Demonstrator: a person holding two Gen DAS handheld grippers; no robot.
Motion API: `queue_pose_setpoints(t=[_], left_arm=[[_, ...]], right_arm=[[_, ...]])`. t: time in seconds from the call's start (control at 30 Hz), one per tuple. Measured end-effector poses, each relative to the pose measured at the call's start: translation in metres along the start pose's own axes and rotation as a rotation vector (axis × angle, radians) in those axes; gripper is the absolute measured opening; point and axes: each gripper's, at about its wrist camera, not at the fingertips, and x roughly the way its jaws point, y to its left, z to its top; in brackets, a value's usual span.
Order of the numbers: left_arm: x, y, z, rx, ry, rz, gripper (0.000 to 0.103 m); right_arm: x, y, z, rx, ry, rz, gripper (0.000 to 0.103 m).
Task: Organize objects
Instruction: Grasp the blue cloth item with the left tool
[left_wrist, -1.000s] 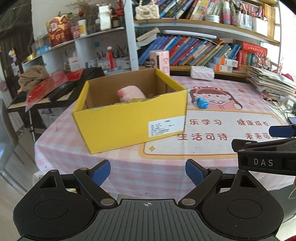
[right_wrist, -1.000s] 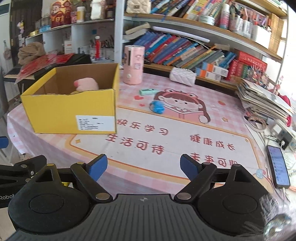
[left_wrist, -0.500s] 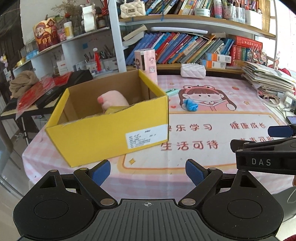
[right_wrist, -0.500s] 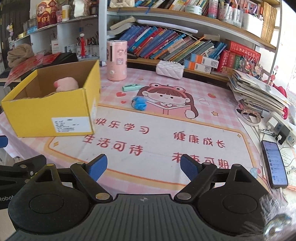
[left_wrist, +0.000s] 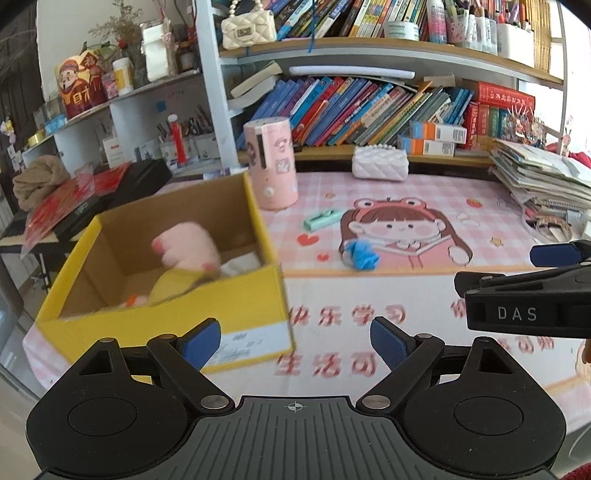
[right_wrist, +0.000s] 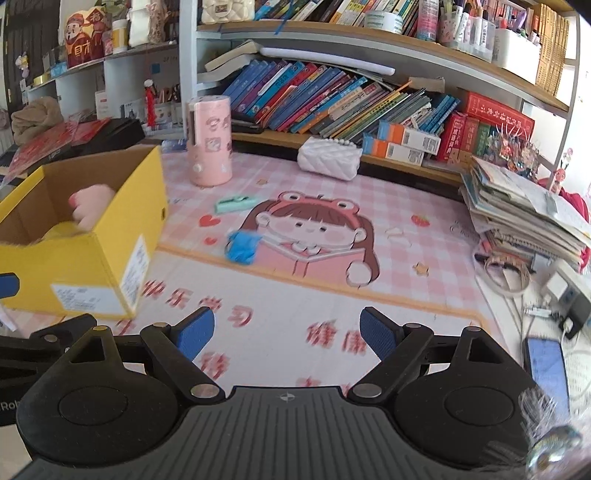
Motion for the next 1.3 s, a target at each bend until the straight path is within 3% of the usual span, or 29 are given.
queue_pose_setpoints(t=[0.6, 0.9, 1.13, 1.3], left_arm=[[0.045, -0.064, 0.025, 0.003, 0.04, 0.009, 0.088], [0.089, -0.081, 0.046, -0.036, 0.044, 0.039, 0.087], [0.132, -0.086, 0.06, -0.086, 0.075, 0.049, 0.07], [0.165, -0.088, 0.066, -0.114, 0.099, 0.052, 0.066]], right_arm=[[0.061, -0.067, 0.034, 0.0, 0.013, 0.111, 0.082], [0.09, -0.087, 0.061, -0.002, -0.011, 0.143, 0.079], [0.11, -0.095, 0.088, 0.014, -0.037, 0.158, 0.079], [0.114, -0.101, 0.097, -0.004, -0.057, 0.133, 0.078]])
